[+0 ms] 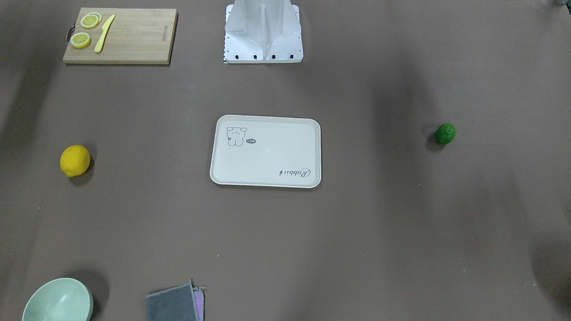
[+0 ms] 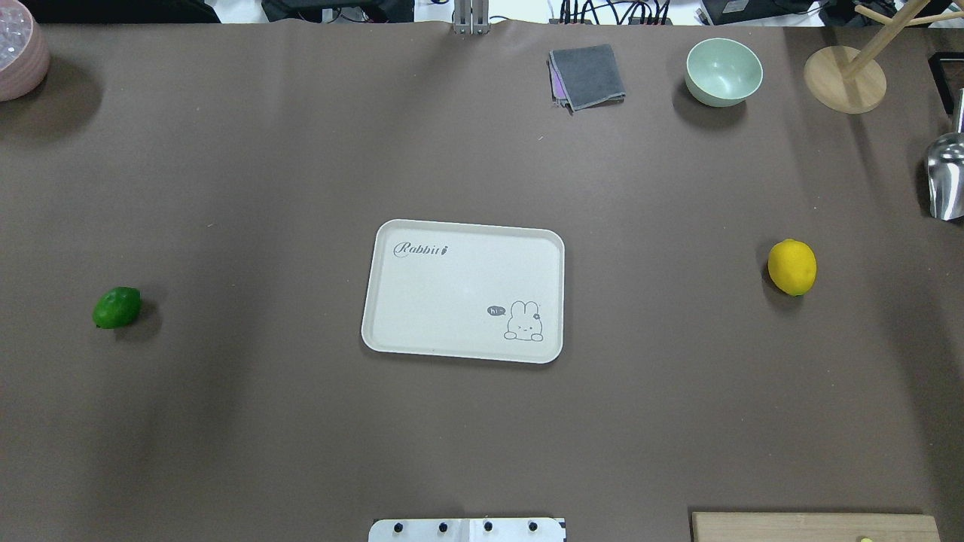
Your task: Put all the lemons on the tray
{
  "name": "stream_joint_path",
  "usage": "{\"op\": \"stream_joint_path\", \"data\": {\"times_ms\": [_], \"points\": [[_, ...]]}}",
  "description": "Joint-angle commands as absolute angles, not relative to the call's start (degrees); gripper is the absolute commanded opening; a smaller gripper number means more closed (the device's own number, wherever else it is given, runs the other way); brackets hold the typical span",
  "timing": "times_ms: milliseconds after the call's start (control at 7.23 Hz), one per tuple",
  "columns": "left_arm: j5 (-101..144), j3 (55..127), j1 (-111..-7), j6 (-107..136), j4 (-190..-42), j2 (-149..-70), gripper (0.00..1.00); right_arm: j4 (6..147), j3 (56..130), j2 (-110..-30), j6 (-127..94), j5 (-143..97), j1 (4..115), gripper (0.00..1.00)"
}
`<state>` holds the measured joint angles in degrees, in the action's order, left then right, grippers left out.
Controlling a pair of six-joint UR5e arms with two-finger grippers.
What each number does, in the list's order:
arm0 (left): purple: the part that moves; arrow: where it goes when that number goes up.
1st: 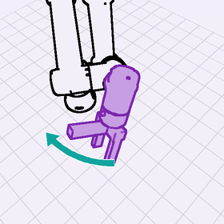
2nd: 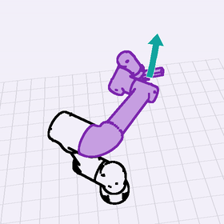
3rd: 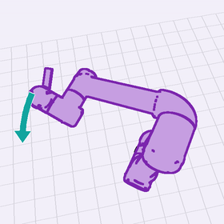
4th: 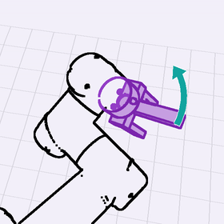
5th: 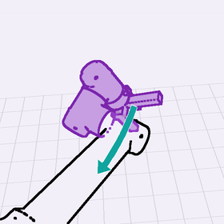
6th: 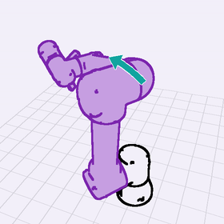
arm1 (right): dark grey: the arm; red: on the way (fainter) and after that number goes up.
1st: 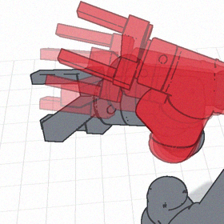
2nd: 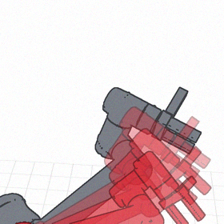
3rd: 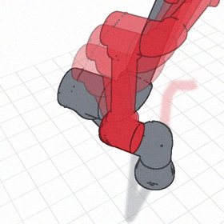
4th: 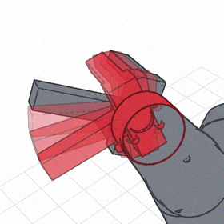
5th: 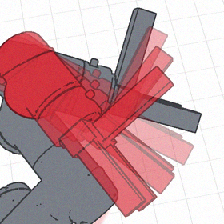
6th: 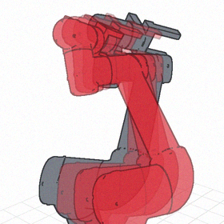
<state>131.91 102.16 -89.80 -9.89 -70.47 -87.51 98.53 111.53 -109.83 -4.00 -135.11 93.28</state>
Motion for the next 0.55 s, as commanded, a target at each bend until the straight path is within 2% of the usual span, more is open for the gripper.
{"op": "stream_joint_path", "data": {"times_ms": [0,415], "points": [[134.3,106.5,-82.6,1.4,-71.3,-87.9,0.98,98.3,112.1,-108.0,-4.3,-135.1,93.3,1.0],[135.9,109.7,-73.1,17.9,-73.3,-91.5,0.98,98.3,112.0,-104.9,-4.5,-134.9,93.2,1.0]]}}
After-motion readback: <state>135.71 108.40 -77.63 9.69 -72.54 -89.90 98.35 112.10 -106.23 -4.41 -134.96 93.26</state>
